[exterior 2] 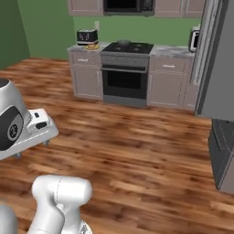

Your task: Place the cold items (carrot and tomato) from the fridge in one tupperware on the dining counter. Place the warm items (kebab skewer and hot dog) in the stove area in another tupperware.

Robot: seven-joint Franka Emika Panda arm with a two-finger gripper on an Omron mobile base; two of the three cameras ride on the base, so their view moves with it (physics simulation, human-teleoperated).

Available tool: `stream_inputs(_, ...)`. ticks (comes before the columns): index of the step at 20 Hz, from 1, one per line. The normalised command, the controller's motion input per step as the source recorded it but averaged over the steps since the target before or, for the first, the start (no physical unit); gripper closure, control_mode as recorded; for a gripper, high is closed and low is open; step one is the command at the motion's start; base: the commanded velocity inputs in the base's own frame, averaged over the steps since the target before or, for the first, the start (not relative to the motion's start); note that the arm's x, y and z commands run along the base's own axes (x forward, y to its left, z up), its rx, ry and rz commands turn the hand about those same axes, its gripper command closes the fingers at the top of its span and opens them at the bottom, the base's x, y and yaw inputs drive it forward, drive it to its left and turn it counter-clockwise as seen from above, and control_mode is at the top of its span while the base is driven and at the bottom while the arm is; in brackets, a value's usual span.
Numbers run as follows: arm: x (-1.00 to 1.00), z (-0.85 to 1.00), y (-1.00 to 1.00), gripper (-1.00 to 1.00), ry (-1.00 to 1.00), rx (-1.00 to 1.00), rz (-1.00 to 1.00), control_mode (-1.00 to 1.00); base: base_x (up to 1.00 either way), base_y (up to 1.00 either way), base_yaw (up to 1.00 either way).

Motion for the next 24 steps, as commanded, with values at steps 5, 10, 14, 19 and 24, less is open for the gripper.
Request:
stream_inputs(5,0.0,0.0,0.0,-1.0,0.0,0.0,0.0,1.0,1.0,0.36,0.0)
stream_inputs(10,0.0,0.0,0.0,-1.0,0.0,0.0,0.0,1.0,1.0,0.63,-0.03)
stream_inputs(14,0.0,0.0,0.0,-1.0,0.0,0.0,0.0,1.0,1.0,0.74,-0.06)
stream_inputs(19,0.0,0.0,0.0,-1.0,0.0,0.0,0.0,1.0,1.0,0.75,-0.06)
stream_inputs(24,0.0,0.0,0.0,-1.0,0.0,0.0,0.0,1.0,1.0,0.81,-0.07)
